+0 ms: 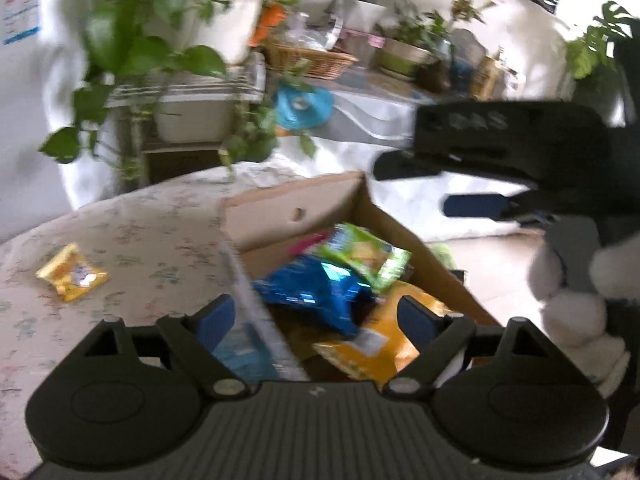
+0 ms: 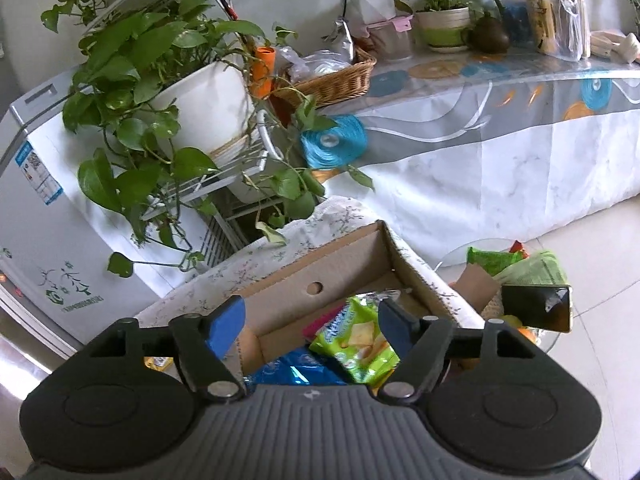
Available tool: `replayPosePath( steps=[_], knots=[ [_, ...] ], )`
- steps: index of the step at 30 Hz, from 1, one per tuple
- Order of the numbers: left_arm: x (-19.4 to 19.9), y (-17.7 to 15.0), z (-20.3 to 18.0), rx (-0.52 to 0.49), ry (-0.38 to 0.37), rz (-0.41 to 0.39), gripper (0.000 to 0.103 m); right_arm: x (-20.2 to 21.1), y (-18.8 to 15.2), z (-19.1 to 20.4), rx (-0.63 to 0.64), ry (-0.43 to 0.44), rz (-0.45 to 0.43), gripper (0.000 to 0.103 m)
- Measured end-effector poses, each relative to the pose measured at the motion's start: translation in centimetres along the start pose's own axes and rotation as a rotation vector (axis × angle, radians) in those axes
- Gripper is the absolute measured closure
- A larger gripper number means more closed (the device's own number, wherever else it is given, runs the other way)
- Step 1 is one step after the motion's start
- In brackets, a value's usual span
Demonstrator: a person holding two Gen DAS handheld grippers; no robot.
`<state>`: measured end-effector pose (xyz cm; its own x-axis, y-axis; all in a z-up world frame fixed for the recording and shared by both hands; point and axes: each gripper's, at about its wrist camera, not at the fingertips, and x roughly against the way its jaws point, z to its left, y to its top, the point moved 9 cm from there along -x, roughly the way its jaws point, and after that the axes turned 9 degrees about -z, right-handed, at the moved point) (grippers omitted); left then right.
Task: Organize snacks
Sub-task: 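Withdraw both open tools from the box back over the table, then lower the right tool onto the blue biscuit bag while the left tool approaches the yellow waffle packet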
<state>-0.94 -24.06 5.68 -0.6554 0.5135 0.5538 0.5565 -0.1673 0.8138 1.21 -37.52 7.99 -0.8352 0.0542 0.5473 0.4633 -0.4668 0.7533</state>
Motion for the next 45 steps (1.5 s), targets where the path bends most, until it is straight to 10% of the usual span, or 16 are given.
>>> replayPosePath(
  steps=[25,45],
  knots=[
    [6.2,0.0,20.0,0.159,0.34,0.019,0.006,1.5,-8.6,9.2,0.125,0.132,0.113,0.016],
    [6.6,-1.1,25.3,0.289,0.364,0.017,0.006,-5.2,-19.0,11.0,-0.004,-0.235,0.182,0.008]
  ],
)
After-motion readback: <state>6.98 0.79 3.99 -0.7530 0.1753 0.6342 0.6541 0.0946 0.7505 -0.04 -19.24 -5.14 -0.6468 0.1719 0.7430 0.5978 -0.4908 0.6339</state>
